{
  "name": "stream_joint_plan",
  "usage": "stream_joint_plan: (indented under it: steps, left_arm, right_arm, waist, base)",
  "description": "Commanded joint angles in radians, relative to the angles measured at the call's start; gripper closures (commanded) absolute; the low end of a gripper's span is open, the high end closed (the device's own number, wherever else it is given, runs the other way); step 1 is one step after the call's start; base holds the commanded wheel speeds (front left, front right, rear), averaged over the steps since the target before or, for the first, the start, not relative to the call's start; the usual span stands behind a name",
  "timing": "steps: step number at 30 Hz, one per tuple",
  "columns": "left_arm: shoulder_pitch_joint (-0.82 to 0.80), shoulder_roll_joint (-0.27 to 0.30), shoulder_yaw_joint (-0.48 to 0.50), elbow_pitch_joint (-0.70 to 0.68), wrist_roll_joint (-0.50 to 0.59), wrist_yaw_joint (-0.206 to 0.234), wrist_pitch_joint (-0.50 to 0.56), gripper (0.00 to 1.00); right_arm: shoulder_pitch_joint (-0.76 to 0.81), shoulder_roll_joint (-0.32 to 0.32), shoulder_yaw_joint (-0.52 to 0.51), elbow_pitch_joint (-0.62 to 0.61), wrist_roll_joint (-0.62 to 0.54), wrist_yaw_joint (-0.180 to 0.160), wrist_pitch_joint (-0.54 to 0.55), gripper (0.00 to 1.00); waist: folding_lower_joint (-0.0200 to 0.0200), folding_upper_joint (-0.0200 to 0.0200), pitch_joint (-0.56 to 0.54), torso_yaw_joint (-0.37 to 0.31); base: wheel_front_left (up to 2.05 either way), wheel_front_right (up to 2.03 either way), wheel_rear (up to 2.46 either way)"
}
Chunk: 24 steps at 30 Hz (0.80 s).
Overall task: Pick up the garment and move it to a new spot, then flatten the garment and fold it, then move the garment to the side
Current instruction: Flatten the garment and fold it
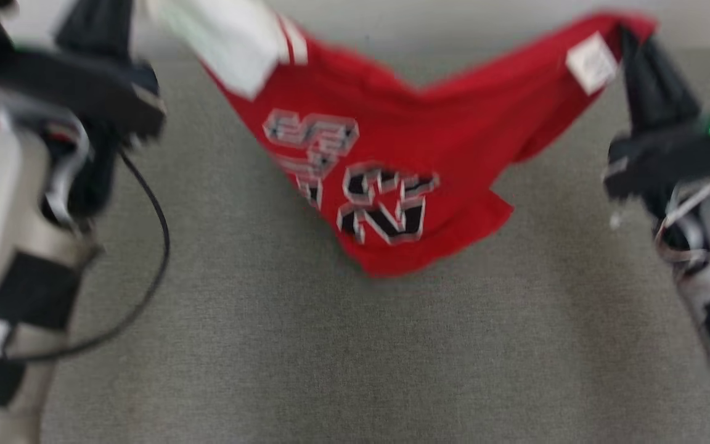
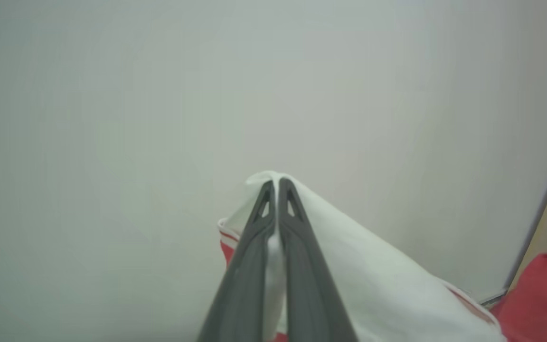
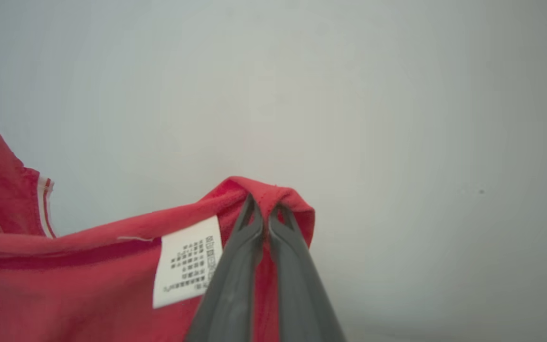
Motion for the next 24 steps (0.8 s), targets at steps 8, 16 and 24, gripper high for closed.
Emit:
stream_joint_plan:
  steps: [8,16,24]
  left_arm:
    - [-0.509,0.035,0.010,0.222,0.017,0.002,0.062,1.00]
    - [-0.899,0.016,0.020,0.438,0.052,0.020,0.048,1.00]
    - [-1.126,0.004,-0.031,0.574,0.097,0.009,0.038,1.00]
  right_arm:
    - [-0.517,0.006,0.033,0.126,0.048,-0.003,0.105,1.00]
    - [-0.922,0.019,0.043,0.336,0.059,-0.003,0.139,1.00]
    - [-1.145,0.029,0.095,0.488,0.029,-0.003,0.117,1.00]
  waist:
    - [-0.0002,-0.0002,0.307,-0.077]
    - [-0.0002,-0.0002,0.399,-0.080]
    - [-0.0002,-0.0002,0.439,-0.086]
  base:
    - [0.00,0.00,0.00]
    - [0.00,0.00,0.00]
    - [0.00,0.00,0.00]
